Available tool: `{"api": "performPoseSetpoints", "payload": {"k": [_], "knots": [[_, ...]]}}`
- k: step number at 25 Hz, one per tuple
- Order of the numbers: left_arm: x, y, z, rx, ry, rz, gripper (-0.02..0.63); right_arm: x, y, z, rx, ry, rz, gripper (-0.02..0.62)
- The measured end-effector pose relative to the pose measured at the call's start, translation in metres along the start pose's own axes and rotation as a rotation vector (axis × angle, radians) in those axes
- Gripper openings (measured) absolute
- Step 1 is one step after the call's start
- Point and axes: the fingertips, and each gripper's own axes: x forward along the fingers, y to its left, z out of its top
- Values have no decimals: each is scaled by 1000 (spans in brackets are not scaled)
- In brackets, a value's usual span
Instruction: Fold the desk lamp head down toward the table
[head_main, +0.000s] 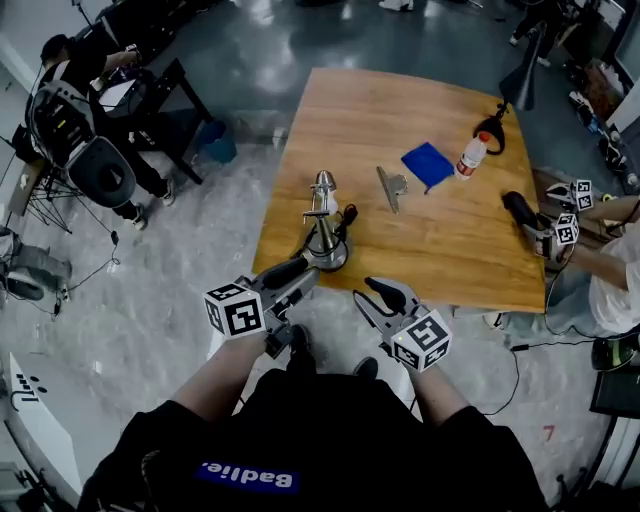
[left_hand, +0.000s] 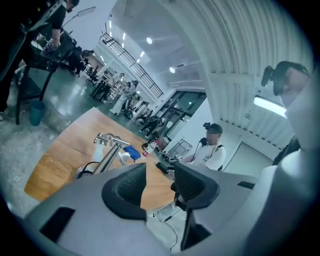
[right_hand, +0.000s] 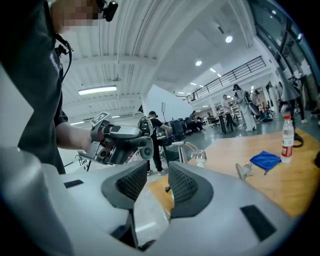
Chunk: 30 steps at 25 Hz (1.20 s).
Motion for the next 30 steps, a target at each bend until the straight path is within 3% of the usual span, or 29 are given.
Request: {"api": "performPoseSetpoints", "payload": {"k": [4, 9, 12, 15, 24, 30], "knots": [[-15, -52, -15, 158, -15, -17, 181, -21, 23, 17, 54, -51, 50, 132], [-45, -100, -32, 366, -19, -94, 177, -32, 65, 50, 76, -123, 83, 130], [-65, -106, -42, 482, 10, -112, 77, -31, 91, 64, 99, -158, 78, 98], [-87, -112, -35, 562, -20, -149, 32, -25, 117, 74, 83, -164, 86, 77], [-108, -129, -21, 617, -74, -265, 9, -24, 152, 90, 2, -170, 46, 6], [-113, -134, -24, 627, -55, -283, 9, -22, 172, 94, -83, -164, 61, 5]]}}
